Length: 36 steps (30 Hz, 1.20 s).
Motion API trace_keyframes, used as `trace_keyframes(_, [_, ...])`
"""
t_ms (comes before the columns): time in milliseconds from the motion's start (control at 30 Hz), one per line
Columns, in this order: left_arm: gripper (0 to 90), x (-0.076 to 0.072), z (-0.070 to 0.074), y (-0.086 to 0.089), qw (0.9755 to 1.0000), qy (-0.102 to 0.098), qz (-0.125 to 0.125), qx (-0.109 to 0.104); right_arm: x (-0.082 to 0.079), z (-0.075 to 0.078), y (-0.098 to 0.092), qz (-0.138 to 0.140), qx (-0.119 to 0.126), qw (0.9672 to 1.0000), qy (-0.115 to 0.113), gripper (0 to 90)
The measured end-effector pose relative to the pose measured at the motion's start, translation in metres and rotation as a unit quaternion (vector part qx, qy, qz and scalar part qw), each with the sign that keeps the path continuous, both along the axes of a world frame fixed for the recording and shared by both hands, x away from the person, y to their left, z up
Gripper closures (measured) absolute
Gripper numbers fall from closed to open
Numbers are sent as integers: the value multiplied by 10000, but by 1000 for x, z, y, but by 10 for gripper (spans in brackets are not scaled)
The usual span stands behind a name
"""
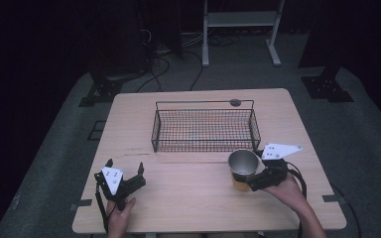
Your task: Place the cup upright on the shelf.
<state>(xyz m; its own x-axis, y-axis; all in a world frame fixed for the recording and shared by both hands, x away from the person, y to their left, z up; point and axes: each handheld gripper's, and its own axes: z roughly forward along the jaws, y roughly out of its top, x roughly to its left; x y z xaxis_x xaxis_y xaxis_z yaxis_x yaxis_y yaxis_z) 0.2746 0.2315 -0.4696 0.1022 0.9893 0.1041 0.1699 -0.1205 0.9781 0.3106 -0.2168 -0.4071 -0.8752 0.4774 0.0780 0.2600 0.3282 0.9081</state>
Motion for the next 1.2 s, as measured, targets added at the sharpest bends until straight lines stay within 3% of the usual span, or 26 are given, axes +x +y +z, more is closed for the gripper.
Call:
trace_keyframes(367, [0, 0, 0, 0, 10000, 0, -1, -9, 17, 22, 2, 46, 196, 9998, -8, 99])
trace_keyframes(1200, [0, 0, 0, 1, 10000, 10, 8, -37, 51, 51, 6, 185, 476, 9986, 139, 99])
